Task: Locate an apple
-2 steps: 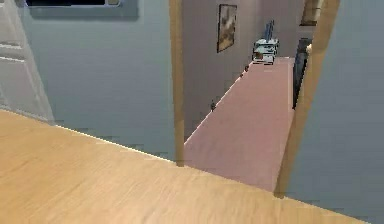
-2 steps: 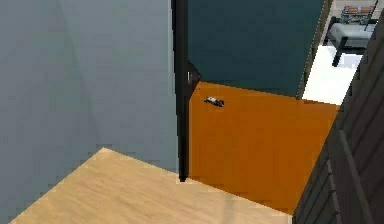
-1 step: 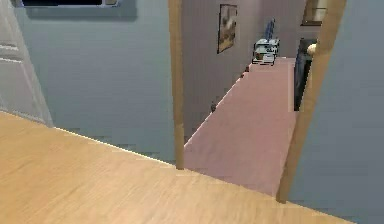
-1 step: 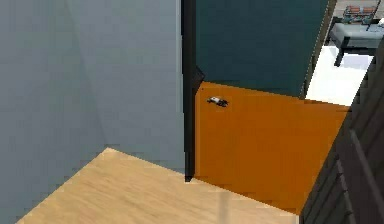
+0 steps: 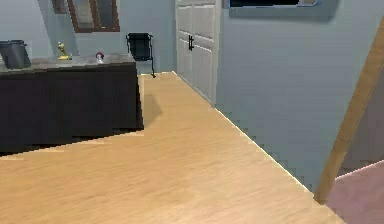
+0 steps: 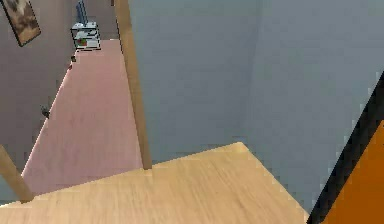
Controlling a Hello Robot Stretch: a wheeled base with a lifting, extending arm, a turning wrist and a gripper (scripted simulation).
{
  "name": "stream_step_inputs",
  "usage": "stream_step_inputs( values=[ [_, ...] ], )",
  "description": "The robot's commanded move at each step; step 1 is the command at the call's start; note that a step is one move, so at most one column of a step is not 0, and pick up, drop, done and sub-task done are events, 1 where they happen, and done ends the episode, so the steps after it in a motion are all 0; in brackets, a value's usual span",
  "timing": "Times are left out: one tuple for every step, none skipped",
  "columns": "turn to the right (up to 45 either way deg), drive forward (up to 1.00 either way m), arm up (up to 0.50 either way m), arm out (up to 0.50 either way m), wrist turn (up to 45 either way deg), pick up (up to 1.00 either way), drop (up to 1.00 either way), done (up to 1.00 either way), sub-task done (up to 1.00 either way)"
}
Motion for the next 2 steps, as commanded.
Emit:
stream_step_inputs(
  values=[
    [-21.0,0.00,0.00,0.00,0.0,0.00,0.00,0.00,0.00],
    [0.0,1.00,0.00,0.00,0.0,0.00,0.00,0.00,0.00]
  ],
)
